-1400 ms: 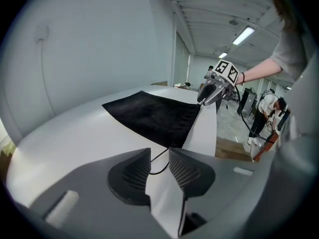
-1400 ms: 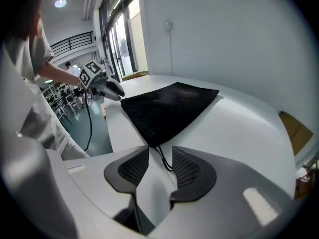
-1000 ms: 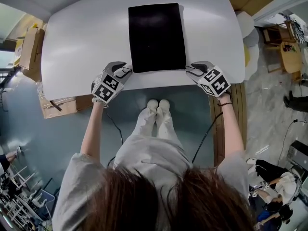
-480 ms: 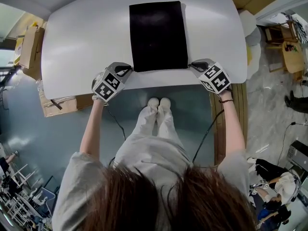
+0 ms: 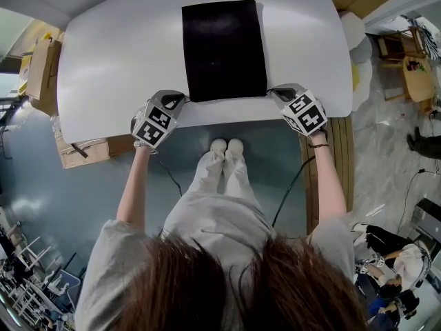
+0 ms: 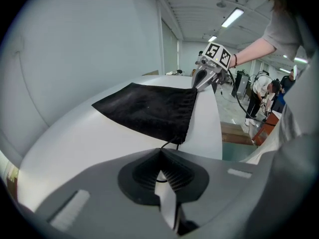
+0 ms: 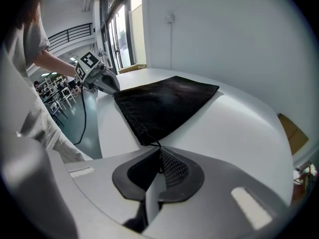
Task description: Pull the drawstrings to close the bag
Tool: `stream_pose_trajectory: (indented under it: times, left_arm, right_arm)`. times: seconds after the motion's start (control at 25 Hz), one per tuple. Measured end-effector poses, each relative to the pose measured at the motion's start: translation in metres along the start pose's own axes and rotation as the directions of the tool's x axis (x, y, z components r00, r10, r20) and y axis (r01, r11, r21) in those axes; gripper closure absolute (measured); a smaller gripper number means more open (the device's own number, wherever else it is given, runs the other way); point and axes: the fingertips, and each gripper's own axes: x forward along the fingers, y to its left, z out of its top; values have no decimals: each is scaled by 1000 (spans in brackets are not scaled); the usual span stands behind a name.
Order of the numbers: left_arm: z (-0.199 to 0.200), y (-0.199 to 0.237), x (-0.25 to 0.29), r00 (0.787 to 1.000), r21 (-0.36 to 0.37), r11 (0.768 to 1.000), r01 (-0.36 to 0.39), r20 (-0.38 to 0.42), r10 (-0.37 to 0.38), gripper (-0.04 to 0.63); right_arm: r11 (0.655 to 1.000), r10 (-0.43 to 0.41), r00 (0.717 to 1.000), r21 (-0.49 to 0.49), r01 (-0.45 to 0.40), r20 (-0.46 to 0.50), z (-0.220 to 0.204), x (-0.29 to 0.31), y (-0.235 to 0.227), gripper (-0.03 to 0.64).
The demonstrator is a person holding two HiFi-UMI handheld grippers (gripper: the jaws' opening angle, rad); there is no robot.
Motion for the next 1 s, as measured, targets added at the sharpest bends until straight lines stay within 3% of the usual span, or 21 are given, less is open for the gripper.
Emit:
stream_pose_trajectory:
  times: [0.32, 1.0]
  left_arm:
    - [-10, 10, -6, 994, -63, 992, -105, -32, 103, 595]
    - [-2, 26, -21, 980, -76, 977, -197, -29, 195, 595]
  right_arm:
    - [994, -102, 994, 47, 101, 36, 2, -4, -10, 603]
    - [980, -195, 969, 77, 185, 151, 35, -35, -28, 603]
